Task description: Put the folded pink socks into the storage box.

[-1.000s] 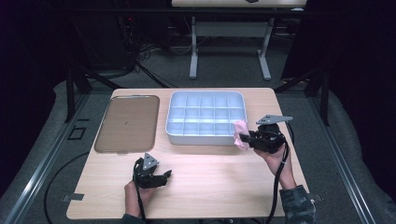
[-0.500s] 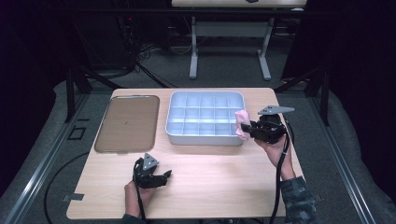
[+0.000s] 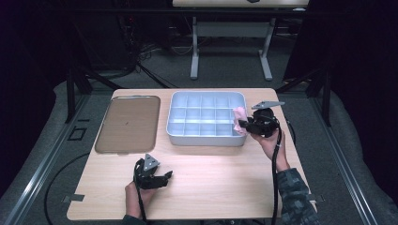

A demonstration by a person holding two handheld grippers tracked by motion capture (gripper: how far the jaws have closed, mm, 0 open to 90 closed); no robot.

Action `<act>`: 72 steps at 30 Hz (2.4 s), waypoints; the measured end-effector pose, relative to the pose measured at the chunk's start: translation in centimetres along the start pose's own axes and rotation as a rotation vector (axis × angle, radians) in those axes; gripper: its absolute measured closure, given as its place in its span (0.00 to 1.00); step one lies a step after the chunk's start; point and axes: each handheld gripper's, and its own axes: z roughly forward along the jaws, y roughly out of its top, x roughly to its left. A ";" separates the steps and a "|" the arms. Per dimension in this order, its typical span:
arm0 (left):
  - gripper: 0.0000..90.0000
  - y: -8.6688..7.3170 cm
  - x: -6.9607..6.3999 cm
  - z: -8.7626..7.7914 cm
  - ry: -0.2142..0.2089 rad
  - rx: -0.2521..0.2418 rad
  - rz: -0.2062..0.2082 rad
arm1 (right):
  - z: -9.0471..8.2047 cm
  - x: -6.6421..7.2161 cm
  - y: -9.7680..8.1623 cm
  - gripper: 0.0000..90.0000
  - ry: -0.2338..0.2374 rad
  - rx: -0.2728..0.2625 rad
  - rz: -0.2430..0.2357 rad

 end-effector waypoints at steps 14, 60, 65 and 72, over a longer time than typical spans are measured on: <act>0.32 0.0 0.0 0.0 0.000 0.000 0.000 | 3.8 -0.1 -0.2 0.78 -0.076 0.087 -0.041; 0.32 0.0 0.0 0.0 0.003 0.000 -0.002 | 2.2 0.2 1.3 0.64 -0.100 0.078 0.015; 0.32 0.0 0.0 0.0 0.003 0.000 -0.003 | 4.1 -0.6 1.8 0.76 -0.134 0.185 0.056; 0.32 0.0 0.0 0.0 0.003 -0.002 0.001 | 5.1 -0.6 -0.5 0.78 -0.094 0.252 0.088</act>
